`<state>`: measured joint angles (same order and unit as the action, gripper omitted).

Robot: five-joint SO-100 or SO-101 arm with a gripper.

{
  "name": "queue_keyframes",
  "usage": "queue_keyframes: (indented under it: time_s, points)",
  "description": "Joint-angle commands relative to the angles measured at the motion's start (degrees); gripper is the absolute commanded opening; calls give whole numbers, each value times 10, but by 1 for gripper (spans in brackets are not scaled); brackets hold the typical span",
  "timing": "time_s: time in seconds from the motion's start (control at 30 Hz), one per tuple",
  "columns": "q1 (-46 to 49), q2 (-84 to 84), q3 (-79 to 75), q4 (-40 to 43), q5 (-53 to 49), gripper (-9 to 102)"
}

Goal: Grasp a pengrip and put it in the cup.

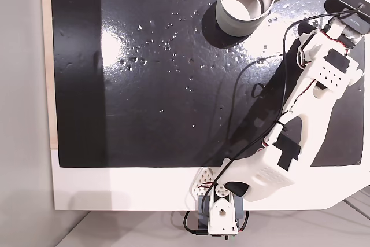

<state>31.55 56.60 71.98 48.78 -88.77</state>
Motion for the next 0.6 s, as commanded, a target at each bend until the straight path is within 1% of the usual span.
queue_keyframes:
  time_s: [0.0,0.1,0.33,0.57]
  points:
    - [5,24,9,-32,-5,18]
    - [5,30,26,-53,-4,14]
    - [6,57,88,-98,4,9]
    - [6,82,117,-104,19,4]
